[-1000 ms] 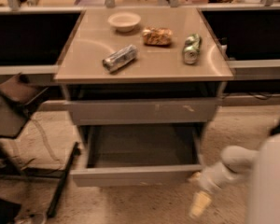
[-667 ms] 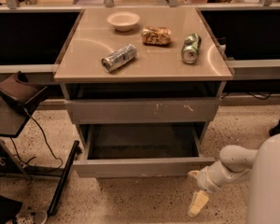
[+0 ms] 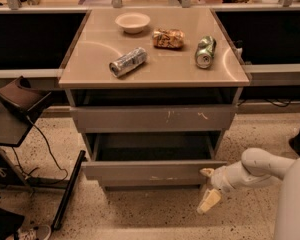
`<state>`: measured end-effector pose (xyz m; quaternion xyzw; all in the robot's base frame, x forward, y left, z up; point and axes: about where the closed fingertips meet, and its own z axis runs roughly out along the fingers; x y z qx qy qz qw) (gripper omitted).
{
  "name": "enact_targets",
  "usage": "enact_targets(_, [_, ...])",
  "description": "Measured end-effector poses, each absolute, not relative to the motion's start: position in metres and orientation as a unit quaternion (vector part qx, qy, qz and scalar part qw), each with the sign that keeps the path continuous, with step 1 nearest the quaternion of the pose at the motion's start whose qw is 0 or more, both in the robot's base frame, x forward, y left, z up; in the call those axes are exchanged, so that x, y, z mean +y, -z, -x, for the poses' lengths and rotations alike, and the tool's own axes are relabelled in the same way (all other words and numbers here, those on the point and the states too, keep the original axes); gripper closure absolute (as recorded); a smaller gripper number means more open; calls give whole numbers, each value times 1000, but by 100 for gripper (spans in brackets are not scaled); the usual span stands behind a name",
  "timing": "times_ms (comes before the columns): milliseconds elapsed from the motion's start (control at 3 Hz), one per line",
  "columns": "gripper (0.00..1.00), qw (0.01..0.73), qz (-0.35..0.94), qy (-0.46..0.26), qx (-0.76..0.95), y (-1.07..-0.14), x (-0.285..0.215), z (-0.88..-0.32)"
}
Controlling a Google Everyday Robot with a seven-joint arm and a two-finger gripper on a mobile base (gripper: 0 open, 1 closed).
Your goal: Close middle drawer
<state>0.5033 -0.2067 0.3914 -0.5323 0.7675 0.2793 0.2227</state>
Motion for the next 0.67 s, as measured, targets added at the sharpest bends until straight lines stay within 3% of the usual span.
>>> enact_targets(667, [0,256,523,-286,761,-402,-198,-546])
